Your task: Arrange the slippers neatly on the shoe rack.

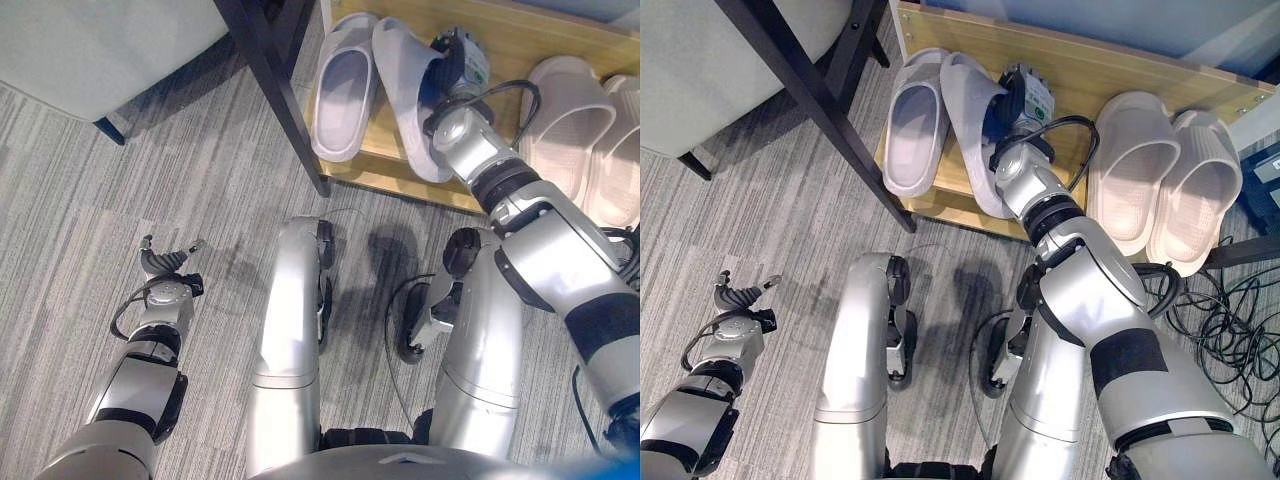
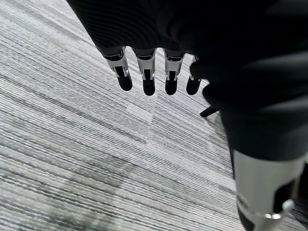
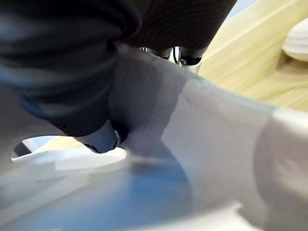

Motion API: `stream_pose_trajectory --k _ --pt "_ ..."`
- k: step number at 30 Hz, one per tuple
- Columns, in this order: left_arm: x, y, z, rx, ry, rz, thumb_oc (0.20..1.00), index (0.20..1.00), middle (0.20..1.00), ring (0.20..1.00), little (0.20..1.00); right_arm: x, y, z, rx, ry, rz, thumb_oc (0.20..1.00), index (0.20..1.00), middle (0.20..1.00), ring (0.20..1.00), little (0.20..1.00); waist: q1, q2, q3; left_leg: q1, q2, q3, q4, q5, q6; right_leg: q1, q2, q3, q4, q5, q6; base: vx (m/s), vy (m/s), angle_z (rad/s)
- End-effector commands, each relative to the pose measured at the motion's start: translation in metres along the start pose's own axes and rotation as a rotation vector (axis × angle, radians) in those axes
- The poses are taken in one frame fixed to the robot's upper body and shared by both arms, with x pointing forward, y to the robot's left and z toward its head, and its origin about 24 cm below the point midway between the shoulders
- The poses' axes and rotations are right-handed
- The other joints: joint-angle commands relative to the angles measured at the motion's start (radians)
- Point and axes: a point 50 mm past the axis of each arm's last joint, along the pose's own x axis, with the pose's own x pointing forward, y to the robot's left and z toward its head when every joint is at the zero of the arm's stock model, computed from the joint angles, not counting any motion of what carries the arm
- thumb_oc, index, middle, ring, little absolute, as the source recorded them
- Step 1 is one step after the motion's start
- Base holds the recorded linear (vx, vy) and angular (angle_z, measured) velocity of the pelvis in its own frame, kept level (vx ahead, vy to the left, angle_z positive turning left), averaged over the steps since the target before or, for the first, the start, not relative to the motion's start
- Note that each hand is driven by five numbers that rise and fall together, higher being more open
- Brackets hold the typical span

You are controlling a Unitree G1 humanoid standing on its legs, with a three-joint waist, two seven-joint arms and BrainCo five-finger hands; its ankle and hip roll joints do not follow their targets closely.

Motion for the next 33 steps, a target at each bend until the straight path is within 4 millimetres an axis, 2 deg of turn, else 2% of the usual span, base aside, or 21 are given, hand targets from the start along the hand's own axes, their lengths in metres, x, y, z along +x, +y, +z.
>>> stream_pose_trajectory --k 1,3,4,5,10,14,15,17,21,27,31,33 --pt "0.005 0.013 0.006 0.056 -0.046 0.061 1.000 1.000 1.000 1.000 1.000 0.019 -0.041 0.037 0.046 -0.085 -0.157 0.200 0.200 0.200 0.200 0.200 0.062 -0.027 0.001 0.010 -0.045 -0.187 -0.012 -0.012 -0.019 0.033 -0.008 0.158 0.043 0.060 -0.008 0.00 0.000 0.00" --pt "0.004 0.011 0.006 0.061 -0.049 0.061 1.000 1.000 1.000 1.000 1.000 0.019 -0.041 0.034 0.055 -0.076 -0.161 0.200 0.200 0.200 0.200 0.200 0.061 -0.027 0.000 0.010 -0.045 -0.188 -0.008 -0.011 -0.021 0.032 -0.008 0.156 0.045 0.060 -0.008 0.00 0.000 0.00" --pt "0.004 0.010 0.006 0.060 -0.051 0.061 1.000 1.000 1.000 1.000 1.000 0.018 -0.040 0.036 0.065 -0.078 -0.163 0.485 0.485 0.485 0.485 0.485 0.060 -0.027 -0.001 0.010 -0.045 -0.188 -0.008 -0.011 -0.021 0.032 -0.007 0.157 0.047 0.060 -0.008 0.00 0.000 0.00" --pt "0.003 0.009 0.006 0.057 -0.050 0.062 1.000 1.000 1.000 1.000 1.000 0.018 -0.040 0.036 0.075 -0.075 -0.164 1.000 1.000 1.000 1.000 1.000 0.060 -0.028 0.000 0.010 -0.045 -0.187 -0.007 -0.011 -0.021 0.032 -0.007 0.157 0.048 0.060 -0.008 0.00 0.000 0.00" --pt "-0.001 0.003 -0.001 0.068 -0.032 0.050 1.000 1.000 1.000 1.000 1.000 0.016 -0.036 0.039 0.155 -0.064 -0.160 1.000 1.000 1.000 1.000 1.000 0.059 -0.029 0.001 0.010 -0.046 -0.184 -0.003 -0.012 -0.022 0.034 -0.008 0.157 0.054 0.060 -0.009 0.00 0.000 0.00" --pt "-0.010 -0.001 -0.022 0.071 0.017 0.031 1.000 1.000 1.000 1.000 1.000 0.013 -0.041 0.049 0.283 -0.115 -0.177 1.000 1.000 1.000 1.000 1.000 0.052 -0.036 0.002 0.010 -0.044 -0.183 0.001 -0.012 -0.023 0.035 -0.005 0.161 0.058 0.061 -0.012 0.00 0.000 0.00" --pt "-0.013 -0.002 -0.031 0.077 0.036 0.024 1.000 1.000 1.000 1.000 1.000 0.012 -0.050 0.048 0.312 -0.138 -0.208 1.000 1.000 1.000 1.000 1.000 0.047 -0.038 0.003 0.010 -0.042 -0.182 0.006 -0.014 -0.022 0.032 -0.005 0.162 0.060 0.063 -0.013 0.00 0.000 0.00" --pt "-0.017 -0.004 -0.038 0.084 0.049 0.015 1.000 1.000 1.000 1.000 1.000 0.009 -0.060 0.043 0.381 -0.158 -0.253 1.000 1.000 1.000 1.000 1.000 0.041 -0.037 0.003 0.010 -0.041 -0.178 0.006 -0.015 -0.020 0.030 -0.003 0.162 0.061 0.062 -0.013 0.00 0.001 -0.02" --pt "-0.020 -0.006 -0.040 0.081 0.050 0.019 1.000 1.000 1.000 1.000 1.000 0.002 -0.068 0.036 0.469 -0.177 -0.298 1.000 1.000 1.000 1.000 1.000 0.033 -0.038 0.003 0.010 -0.042 -0.177 0.005 -0.014 -0.019 0.032 0.001 0.162 0.064 0.062 -0.011 0.00 -0.001 -0.01" --pt "-0.025 -0.017 -0.042 0.076 0.055 -0.017 1.000 1.000 1.000 1.000 1.000 -0.005 -0.066 0.001 0.468 -0.100 -0.316 1.000 1.000 1.000 1.000 1.000 0.024 -0.042 0.004 0.010 -0.043 -0.176 0.007 -0.014 -0.016 0.030 0.001 0.162 0.069 0.059 -0.013 0.00 -0.001 -0.01" --pt "-0.029 -0.020 -0.048 0.092 0.069 -0.024 1.000 1.000 1.000 1.000 1.000 -0.017 -0.059 -0.008 0.528 -0.100 -0.315 1.000 1.000 1.000 1.000 1.000 0.021 -0.041 0.004 0.010 -0.043 -0.171 0.004 -0.015 -0.013 0.030 0.003 0.161 0.068 0.057 -0.012 0.00 0.000 0.00" --pt "-0.030 -0.019 -0.050 0.089 0.068 -0.013 1.000 1.000 1.000 1.000 1.000 -0.027 -0.061 -0.010 0.617 -0.130 -0.341 1.000 1.000 1.000 1.000 1.000 0.017 -0.040 0.004 0.010 -0.042 -0.169 0.003 -0.016 -0.011 0.030 0.005 0.164 0.069 0.057 -0.011 0.00 0.000 0.00"
